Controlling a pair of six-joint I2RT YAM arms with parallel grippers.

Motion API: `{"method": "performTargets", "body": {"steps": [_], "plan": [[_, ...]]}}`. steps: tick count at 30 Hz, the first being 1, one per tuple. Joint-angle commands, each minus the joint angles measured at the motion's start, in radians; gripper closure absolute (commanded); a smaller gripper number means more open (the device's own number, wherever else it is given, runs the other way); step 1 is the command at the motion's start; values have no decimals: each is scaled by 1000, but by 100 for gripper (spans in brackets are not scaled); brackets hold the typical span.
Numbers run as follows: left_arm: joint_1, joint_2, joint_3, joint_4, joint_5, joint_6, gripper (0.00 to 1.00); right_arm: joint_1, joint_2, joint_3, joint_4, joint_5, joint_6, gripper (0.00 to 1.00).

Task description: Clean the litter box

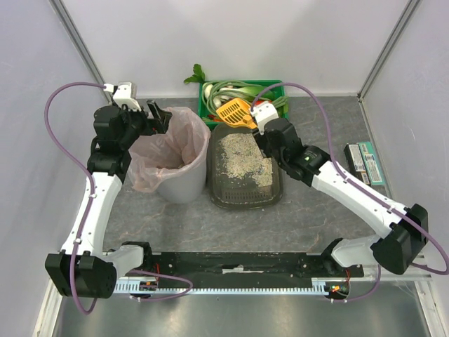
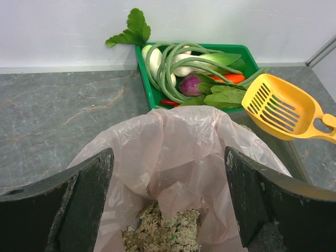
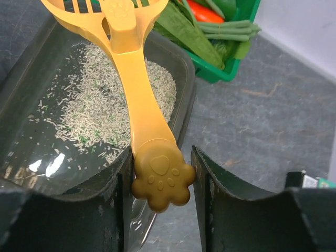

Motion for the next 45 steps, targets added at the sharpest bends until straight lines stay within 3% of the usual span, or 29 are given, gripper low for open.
{"method": "performTargets", "body": {"steps": [1,5,12,27,45], "plan": [[-3,-21,30,12,13,3,8,-32,-11,97,-110,-125,181,100],[-3,-27,32,12,5,6,8,-33,6,89,-269,-184,326,100],[-3,-21,30,11,8,-6,8,-35,15,17,-385,-221,460,100],[-5,-24,27,12,10,-12,8,-60,67,-50,-514,-177,514,100],[-3,-21,27,12,13,-13,8,-188,-59,-83,-620,-20,478,100]]}}
